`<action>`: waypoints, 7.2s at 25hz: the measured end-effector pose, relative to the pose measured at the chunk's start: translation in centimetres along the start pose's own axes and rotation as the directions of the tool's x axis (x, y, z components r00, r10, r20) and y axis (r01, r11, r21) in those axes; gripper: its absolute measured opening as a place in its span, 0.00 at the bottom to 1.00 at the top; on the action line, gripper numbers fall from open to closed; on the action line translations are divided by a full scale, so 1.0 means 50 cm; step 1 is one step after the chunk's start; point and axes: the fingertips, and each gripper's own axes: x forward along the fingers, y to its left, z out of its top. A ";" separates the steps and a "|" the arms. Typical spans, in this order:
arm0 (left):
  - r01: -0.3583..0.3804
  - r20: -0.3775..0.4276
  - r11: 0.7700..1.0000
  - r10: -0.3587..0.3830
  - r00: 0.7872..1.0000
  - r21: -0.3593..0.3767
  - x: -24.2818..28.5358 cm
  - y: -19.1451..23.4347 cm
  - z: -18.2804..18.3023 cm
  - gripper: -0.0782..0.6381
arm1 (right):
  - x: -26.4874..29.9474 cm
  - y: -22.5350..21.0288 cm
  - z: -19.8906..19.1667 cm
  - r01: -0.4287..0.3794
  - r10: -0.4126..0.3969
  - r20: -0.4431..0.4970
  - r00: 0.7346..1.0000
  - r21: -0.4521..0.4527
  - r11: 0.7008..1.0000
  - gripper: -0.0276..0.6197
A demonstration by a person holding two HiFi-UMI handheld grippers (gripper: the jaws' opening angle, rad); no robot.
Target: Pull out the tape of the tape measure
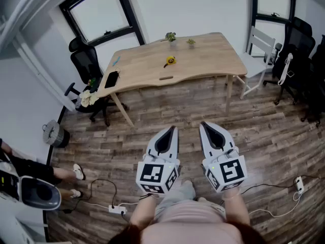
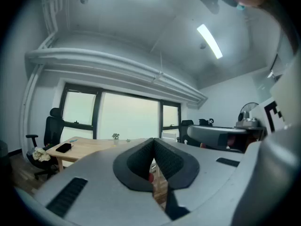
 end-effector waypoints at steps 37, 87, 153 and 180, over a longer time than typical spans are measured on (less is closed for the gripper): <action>0.106 0.016 0.994 -0.105 0.994 -0.040 0.279 0.350 -0.028 0.11 | 0.454 -0.035 -0.144 0.073 -0.078 -0.132 0.988 -0.044 0.996 0.04; -0.096 -0.088 0.994 0.092 0.992 -0.050 0.878 0.614 -0.049 0.11 | 1.000 -0.432 -0.306 -0.100 0.116 -0.214 0.970 0.083 0.992 0.04; 0.332 -0.394 0.943 -0.291 0.872 0.039 1.356 0.943 -0.402 0.31 | 1.458 -0.690 -0.463 -0.007 0.044 -0.367 0.929 0.102 0.995 0.04; 0.484 -0.569 0.875 -0.396 0.721 0.005 1.454 0.919 -0.582 0.46 | 1.496 -0.746 -0.524 0.052 -0.002 -0.476 0.880 0.093 0.994 0.04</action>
